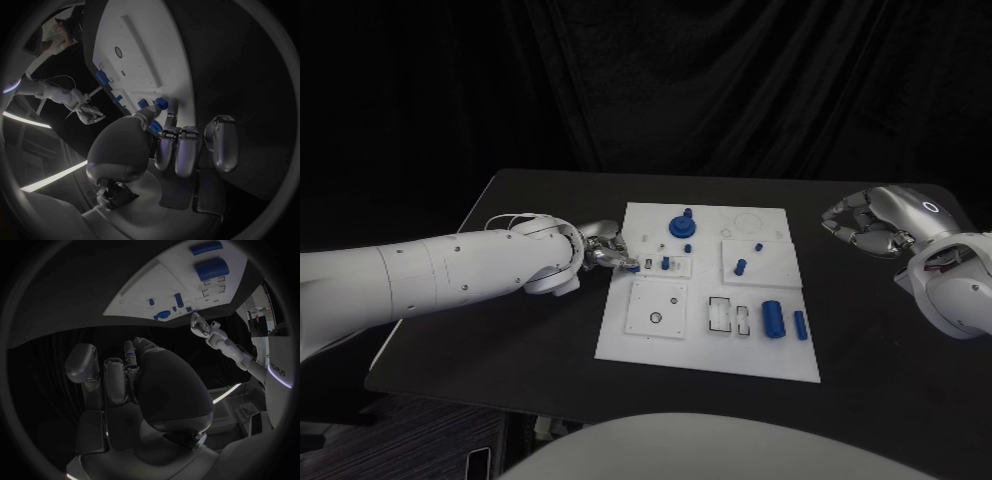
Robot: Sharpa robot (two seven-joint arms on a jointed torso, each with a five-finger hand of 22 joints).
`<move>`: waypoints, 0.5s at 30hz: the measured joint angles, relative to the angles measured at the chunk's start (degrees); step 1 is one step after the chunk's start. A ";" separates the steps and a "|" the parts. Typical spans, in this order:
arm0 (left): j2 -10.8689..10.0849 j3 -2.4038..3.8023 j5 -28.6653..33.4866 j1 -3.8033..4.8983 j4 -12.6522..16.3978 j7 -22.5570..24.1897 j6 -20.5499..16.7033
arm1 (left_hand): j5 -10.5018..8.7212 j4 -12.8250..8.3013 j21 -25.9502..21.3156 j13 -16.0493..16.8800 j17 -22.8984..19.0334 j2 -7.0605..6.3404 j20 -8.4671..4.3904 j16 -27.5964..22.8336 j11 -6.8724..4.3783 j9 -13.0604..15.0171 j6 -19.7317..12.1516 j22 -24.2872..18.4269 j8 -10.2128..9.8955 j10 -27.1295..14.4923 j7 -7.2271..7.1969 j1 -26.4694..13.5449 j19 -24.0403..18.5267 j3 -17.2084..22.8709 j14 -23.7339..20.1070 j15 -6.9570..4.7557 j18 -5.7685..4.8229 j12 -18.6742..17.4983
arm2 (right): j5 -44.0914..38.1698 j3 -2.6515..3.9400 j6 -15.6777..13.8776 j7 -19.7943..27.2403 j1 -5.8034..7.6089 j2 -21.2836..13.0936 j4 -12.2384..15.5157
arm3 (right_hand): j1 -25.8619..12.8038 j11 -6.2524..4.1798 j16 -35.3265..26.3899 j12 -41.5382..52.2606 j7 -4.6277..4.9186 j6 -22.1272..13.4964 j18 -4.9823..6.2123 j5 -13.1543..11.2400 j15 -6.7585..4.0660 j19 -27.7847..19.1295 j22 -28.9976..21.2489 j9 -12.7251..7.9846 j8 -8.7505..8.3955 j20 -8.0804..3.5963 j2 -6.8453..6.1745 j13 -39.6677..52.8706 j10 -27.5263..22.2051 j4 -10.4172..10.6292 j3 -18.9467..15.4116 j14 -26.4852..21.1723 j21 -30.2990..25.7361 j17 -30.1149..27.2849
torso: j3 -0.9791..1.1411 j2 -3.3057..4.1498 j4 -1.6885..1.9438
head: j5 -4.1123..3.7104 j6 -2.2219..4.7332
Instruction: Assemble the parts on the task board
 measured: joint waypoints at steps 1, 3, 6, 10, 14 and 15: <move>-0.06 -0.02 -0.01 -0.03 0.06 0.03 -0.15 | 0.00 -0.01 0.00 0.00 0.00 -0.03 0.00 0.00 0.00 0.85 -0.25 0.00 0.52 0.00 -0.08 -0.04 0.00 -0.01 0.00 0.00 0.00 0.00 | 0.00 0.00 0.03 -0.03 0.00 0.00 0.00 | 0.00 0.00 0.00 0.00 0.00 0.00 0.00 0.00 0.00 0.00 0.00 0.00 0.00 0.00 0.00 0.00 0.00 0.00 0.00 0.00 0.00 0.00 | 0.00 0.01 0.00 | 0.00 0.00; -0.18 -0.08 -0.02 -0.08 0.20 0.09 -0.50 | 0.00 -0.32 0.00 0.00 0.00 -0.03 0.00 0.00 0.00 3.32 -1.36 0.00 2.18 0.00 -0.08 -0.04 0.00 -0.32 -0.13 -0.13 0.00 0.00 | 0.00 0.00 0.09 -0.10 0.00 0.01 0.00 | 0.00 0.00 0.00 0.00 0.00 0.00 0.00 0.00 0.00 0.00 0.00 0.00 0.00 0.00 0.00 0.00 0.00 0.00 0.00 0.00 0.00 0.00 | 0.01 0.02 0.00 | -0.04 0.00; -0.34 -0.12 -0.05 -0.12 0.42 0.11 -0.90 | 0.00 -0.56 0.00 0.00 0.00 0.26 0.00 0.00 0.00 6.59 -2.52 0.00 4.48 0.00 -0.11 -0.49 0.00 -0.56 -0.21 -0.20 0.00 0.00 | 0.00 0.00 0.17 -0.17 0.00 0.02 -0.01 | 0.00 0.00 0.00 0.00 0.00 0.00 0.00 0.00 0.00 0.00 0.00 0.00 0.00 0.00 0.00 0.00 0.00 0.00 0.00 0.00 0.00 0.00 | 0.01 0.03 0.00 | -0.09 0.00; -0.46 -0.14 -0.10 -0.16 0.70 0.10 -1.35 | 0.00 -0.56 0.00 0.00 0.00 0.42 -0.19 0.00 -0.21 10.14 -3.72 0.00 6.97 0.20 -0.12 -0.79 -0.20 -0.56 -0.01 -0.40 -0.01 0.00 | 0.00 0.00 0.26 -0.25 -0.01 0.05 -0.03 | 0.00 0.00 0.00 0.00 0.00 0.00 0.00 0.00 0.00 0.00 -0.01 0.00 0.00 0.00 0.00 0.00 0.00 0.00 0.00 0.00 -0.31 0.00 | 0.02 0.06 0.00 | -0.11 0.00; -0.59 -0.17 -0.14 -0.17 1.01 0.06 -1.76 | 0.00 -0.40 0.00 0.00 0.00 0.34 -0.20 0.00 -0.38 12.68 -4.44 -0.01 8.75 0.04 -0.40 -1.31 -0.20 -0.37 0.00 -0.40 0.00 0.00 | 0.00 0.00 0.32 -0.31 -0.01 0.09 -0.05 | 0.00 0.00 0.00 0.00 0.00 0.00 0.00 0.00 0.00 0.00 -0.01 0.00 0.00 0.00 0.00 0.00 0.00 0.00 0.00 0.00 -0.31 0.00 | 0.02 0.07 0.00 | -0.11 0.00; -0.62 -0.17 -0.15 -0.18 1.11 0.05 -1.85 | -0.15 -1.51 0.00 0.00 0.00 0.31 -0.30 0.00 -0.38 13.08 -4.47 -0.01 9.02 0.03 -0.40 -1.37 -0.10 1.08 0.00 -0.40 -0.01 0.00 | 0.00 0.00 0.33 -0.33 -0.01 0.10 -0.05 | 0.00 0.00 -0.19 0.00 0.00 0.00 0.00 0.00 0.00 0.00 -0.01 0.00 0.00 0.00 0.00 0.00 0.00 -0.09 0.09 0.00 -0.31 0.00 | 0.02 0.08 0.00 | -0.11 0.00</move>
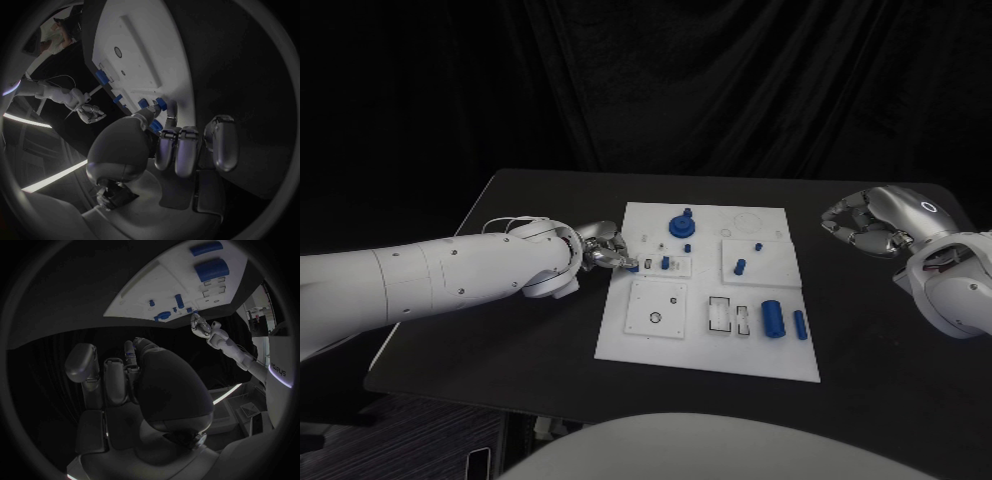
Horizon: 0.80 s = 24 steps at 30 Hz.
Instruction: Assemble the parts on the task board
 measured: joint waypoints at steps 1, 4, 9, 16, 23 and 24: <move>-0.04 0.00 -0.01 -0.01 0.13 -0.03 -0.14 | 0.01 0.04 0.00 0.00 0.00 -0.19 -0.08 0.00 0.00 0.58 -0.17 0.00 0.43 0.00 -0.02 -0.32 0.08 0.16 0.00 0.00 0.00 0.00 | 0.00 0.00 0.01 -0.01 0.00 0.01 0.00 | 0.00 0.00 -0.10 0.00 0.00 0.00 0.00 0.00 0.00 0.00 0.00 0.00 0.00 0.00 0.00 0.00 0.00 -0.07 0.07 0.00 0.00 0.00 | 0.00 0.00 0.00 | 0.00 0.00; -0.15 -0.02 -0.05 -0.02 0.43 -0.11 -0.46 | 0.45 0.18 0.00 0.00 0.00 -0.43 -0.09 0.00 0.00 2.00 -0.68 0.00 1.33 0.00 -0.10 -0.56 0.09 0.60 0.00 0.00 0.00 0.00 | 0.00 0.00 0.05 -0.04 0.00 0.01 0.00 | 0.00 0.00 -0.10 0.00 0.00 0.00 0.00 0.00 0.00 0.00 0.01 0.00 0.00 0.00 0.00 0.00 0.00 -0.07 0.07 0.00 0.00 0.00 | -0.01 0.00 0.00 | -0.02 0.00; -0.32 -0.04 -0.09 -0.06 0.90 -0.33 -0.97 | 0.53 -0.08 0.00 0.00 0.00 -0.56 -0.08 0.00 0.00 3.03 -0.79 0.00 1.85 0.00 -0.20 -0.69 0.09 1.32 0.00 0.00 0.00 0.00 | 0.00 0.00 0.10 -0.08 -0.01 0.01 -0.01 | 0.00 -0.20 -0.10 0.00 0.00 0.00 0.00 -0.02 0.00 0.00 0.04 0.00 0.00 0.00 0.00 0.00 -0.20 -0.07 0.07 0.00 0.00 0.00 | 0.00 -0.01 0.00 | -0.09 0.00; -0.60 -0.08 -0.15 -0.07 1.92 -1.08 -1.70 | 0.52 -0.55 0.00 0.00 0.00 -0.79 -0.08 0.00 0.00 3.73 -1.10 -0.01 2.11 0.00 -0.11 -0.92 0.09 2.10 -0.21 -0.21 0.00 0.00 | 0.00 0.00 0.15 -0.14 -0.01 0.00 -0.01 | 0.00 -0.20 -0.09 0.00 0.00 0.00 0.00 -0.02 0.00 0.00 0.04 0.00 0.00 0.00 0.00 0.00 -0.20 -0.07 0.07 0.00 0.00 0.00 | 0.00 -0.02 0.00 | -0.18 0.00; -0.64 -0.11 1.24 -0.07 2.85 -2.15 -2.44 | 0.54 -0.16 -0.18 0.00 0.00 -0.79 -0.29 0.00 0.00 4.43 -1.26 -0.01 2.56 0.00 0.05 -0.92 -0.12 2.68 -0.21 -0.21 0.00 0.00 | 0.00 0.00 0.19 -0.16 -0.01 0.07 -0.03 | 0.00 -0.20 -0.09 -0.03 0.00 0.00 0.00 -0.02 0.00 0.00 0.03 0.00 0.00 0.00 0.00 0.00 -0.20 -0.07 0.07 0.00 -0.35 0.00 | 0.01 -0.05 0.00 | -0.24 0.00; -0.60 -0.11 1.80 -0.07 2.92 -2.29 -2.53 | 0.87 -0.62 -0.18 0.00 0.00 -0.79 -0.29 0.00 0.00 4.77 -1.62 -0.01 2.83 0.00 0.23 -0.92 -0.12 3.42 -0.21 -0.20 0.00 0.00 | 0.00 0.00 0.19 -0.17 -0.01 0.08 -0.03 | 0.00 -0.20 -0.09 -0.22 0.00 0.00 0.00 -0.02 0.00 0.00 0.03 0.00 0.00 0.00 0.00 0.00 -0.20 -0.07 0.07 0.00 -0.35 0.00 | 0.01 -0.05 0.01 | -0.25 0.00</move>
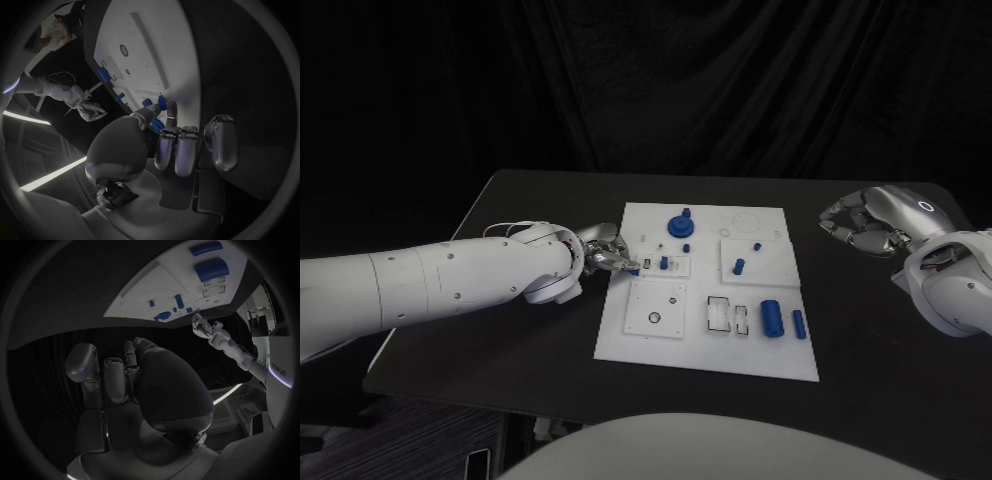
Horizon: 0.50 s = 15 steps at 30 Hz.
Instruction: Assemble the parts on the task board
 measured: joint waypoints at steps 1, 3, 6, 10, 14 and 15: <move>0.05 0.00 0.73 0.00 0.07 -0.16 -0.10 | 0.33 -0.11 -0.26 0.00 0.00 0.00 0.00 0.00 0.00 0.25 -0.08 0.00 0.05 0.00 0.07 0.00 0.00 0.12 0.00 0.00 0.00 0.00 | 0.00 0.00 0.00 0.00 0.00 0.01 0.00 | 0.00 0.00 0.00 0.00 0.00 0.00 0.00 0.00 0.00 0.00 0.00 0.00 0.00 0.00 0.00 0.00 0.00 0.00 0.00 0.00 0.00 0.00 | 0.00 -0.01 0.00 | 0.00 0.00; 0.14 0.00 1.66 0.00 0.13 -0.36 -0.22 | 0.69 -0.11 -0.43 0.00 0.00 -0.14 0.00 0.00 0.00 0.42 -0.08 0.00 0.05 0.00 0.07 -0.14 0.00 0.12 0.00 0.00 0.00 0.00 | 0.00 0.00 0.01 -0.01 0.00 0.01 0.00 | 0.00 0.00 0.00 0.00 0.00 0.00 0.00 0.00 0.00 0.00 0.00 0.00 0.00 0.00 0.00 0.00 0.00 0.00 0.00 0.00 0.00 0.00 | 0.00 -0.01 0.00 | -0.03 0.00; 0.34 -0.02 3.25 0.00 0.22 -0.70 -0.48 | 0.72 -0.16 -0.43 0.00 0.00 -0.23 0.00 0.00 0.00 0.59 -0.09 0.00 0.05 0.00 0.07 -0.23 0.00 0.35 0.00 0.00 0.00 0.00 | 0.00 0.00 0.01 -0.02 0.00 0.01 0.00 | 0.00 0.00 -0.03 0.00 0.00 0.00 0.00 0.00 0.00 0.00 0.00 0.00 0.00 0.00 0.00 0.00 0.00 0.00 0.00 0.00 0.00 0.00 | 0.00 -0.01 0.00 | -0.13 0.00; 0.49 -0.03 4.67 0.00 0.35 -1.04 -0.80 | 0.73 -0.09 -0.43 0.00 0.00 -0.23 0.00 0.00 0.01 0.60 -0.10 0.00 0.05 0.00 0.08 -0.23 0.00 0.41 0.00 0.00 0.00 0.00 | 0.00 0.00 0.01 -0.03 0.00 0.01 0.00 | 0.00 0.00 -0.37 0.00 0.00 0.00 0.00 0.00 0.00 0.00 -0.01 0.00 0.00 0.00 0.00 0.00 0.00 0.00 0.00 0.00 0.00 0.00 | 0.02 -0.03 0.01 | -0.18 0.00; 0.56 -0.04 5.62 0.02 0.50 -1.21 -1.24 | 0.73 -0.09 -0.43 0.00 0.00 -0.23 0.00 0.00 0.02 0.80 -0.21 0.00 0.36 0.02 0.16 -0.23 0.00 0.41 0.00 0.00 0.00 0.00 | 0.00 0.00 0.01 -0.04 0.00 0.02 0.00 | 0.17 0.00 -0.38 0.00 0.00 0.00 0.00 0.00 0.00 0.00 -0.01 0.00 0.00 0.00 -0.17 0.02 0.00 0.00 0.00 0.00 -0.32 0.00 | 0.02 -0.03 0.00 | -0.21 0.00; 0.57 -0.04 5.78 0.03 0.55 -1.23 -1.36 | 0.80 -0.09 -0.43 0.00 0.00 -0.23 0.00 0.00 0.02 0.88 -0.21 0.00 0.36 0.02 0.16 -0.23 0.00 0.41 0.00 0.01 0.00 0.00 | 0.00 0.00 0.01 -0.04 0.00 0.03 -0.01 | 0.22 0.00 -0.38 0.00 0.00 0.00 -0.01 0.00 0.00 0.00 -0.01 0.00 0.00 0.00 -0.22 0.03 0.00 0.00 0.00 0.00 -0.32 0.00 | 0.02 -0.03 0.00 | -0.21 0.00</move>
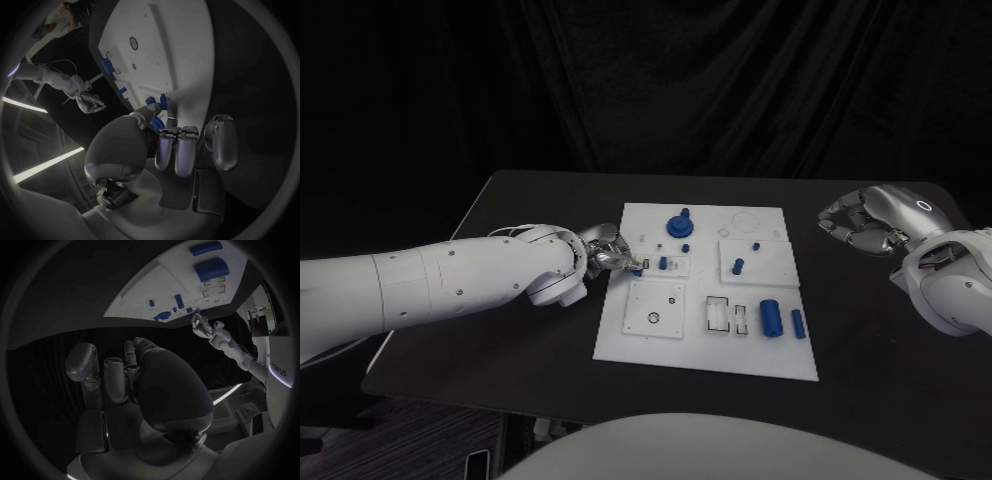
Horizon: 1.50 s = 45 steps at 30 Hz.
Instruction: Assemble the parts on the task board
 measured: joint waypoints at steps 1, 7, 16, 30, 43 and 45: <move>0.03 0.00 0.16 0.02 0.04 -0.02 -0.11 | 0.18 0.00 0.00 0.00 0.00 0.00 0.00 0.00 0.00 0.08 -0.09 0.00 0.00 0.00 -0.08 0.00 0.00 0.00 0.00 0.00 0.00 0.00 | 0.00 0.00 0.00 0.00 0.00 0.02 -0.01 | 0.00 0.00 0.00 0.00 0.00 0.00 0.00 0.00 0.00 0.00 0.00 0.00 0.00 0.00 0.00 0.01 0.00 0.00 0.00 0.00 0.00 0.00 | 0.00 0.00 0.00 | 0.00 0.00; 0.21 0.00 0.85 0.25 0.18 -0.04 -0.89 | 0.37 -0.06 0.00 0.00 0.00 -0.15 0.00 0.00 0.00 0.44 -0.19 0.00 0.34 0.00 0.02 -0.15 0.00 0.40 0.00 0.00 0.00 0.00 | 0.00 0.01 0.00 -0.01 0.00 0.17 -0.08 | 0.23 0.00 0.00 0.00 0.00 0.00 0.00 0.00 0.00 0.00 0.00 0.00 0.00 0.00 0.23 0.01 0.00 -0.16 0.16 0.00 0.00 0.00 | 0.01 0.01 0.00 | 0.06 0.00; 0.41 0.01 -0.03 0.73 0.26 -0.04 -2.07 | 0.37 -0.30 0.00 0.00 0.00 -0.15 0.00 0.00 0.00 0.60 -0.20 0.00 0.34 0.00 0.02 -0.15 0.00 0.64 0.00 0.00 -0.01 0.00 | 0.00 0.01 -0.01 -0.01 0.00 0.29 -0.19 | 0.53 0.00 0.00 0.00 0.00 0.00 0.00 0.00 0.00 0.00 -0.01 0.00 0.00 0.00 -0.06 0.01 0.00 -0.16 0.16 0.00 -0.23 0.00 | 0.01 0.01 -0.01 | -0.03 0.00; 1.93 0.03 -8.35 1.26 -0.48 -0.37 -4.26 | 0.36 -0.25 0.46 0.00 0.00 -0.15 -0.20 0.00 0.01 1.21 -0.40 0.04 0.58 0.01 0.22 -0.15 0.21 1.36 0.00 0.00 0.00 0.00 | 0.00 0.00 -0.03 -0.01 0.00 0.43 -0.29 | 0.52 0.00 0.00 0.00 0.00 0.00 0.00 0.00 0.00 0.00 -0.02 0.00 0.00 0.00 -0.06 0.00 0.00 -0.31 0.31 0.00 -0.23 0.00 | -0.03 0.00 -0.01 | -0.15 0.00; 4.06 0.01 -11.86 1.30 -1.86 -2.36 -4.41 | -0.86 -0.06 0.46 0.00 0.00 0.19 -0.20 0.00 0.02 1.53 -0.60 0.03 0.57 0.01 0.42 0.20 0.21 1.65 0.00 0.01 0.00 0.00 | 0.00 0.01 -0.03 -0.01 -0.01 0.66 -0.39 | 0.52 0.00 0.00 0.00 0.00 0.00 0.00 0.00 0.00 0.00 -0.02 0.00 0.00 0.00 -0.06 -0.01 0.00 -0.31 0.31 0.00 -0.23 0.00 | -0.02 -0.01 -0.03 | -0.01 0.00; 4.35 0.00 -12.09 1.30 -2.13 -2.75 -4.22 | -0.86 -0.06 0.45 0.00 0.00 0.21 -0.20 0.00 0.02 1.53 -0.61 0.03 0.57 0.01 0.43 0.21 0.21 1.65 0.00 0.01 0.00 0.00 | 0.00 0.01 -0.03 -0.01 -0.01 0.70 -0.41 | 0.52 0.00 0.00 0.00 0.00 0.00 0.00 0.00 0.00 0.00 -0.02 0.00 0.00 0.00 -0.06 -0.01 0.00 -0.31 0.31 0.00 -0.23 0.00 | -0.03 -0.01 -0.03 | 0.02 0.00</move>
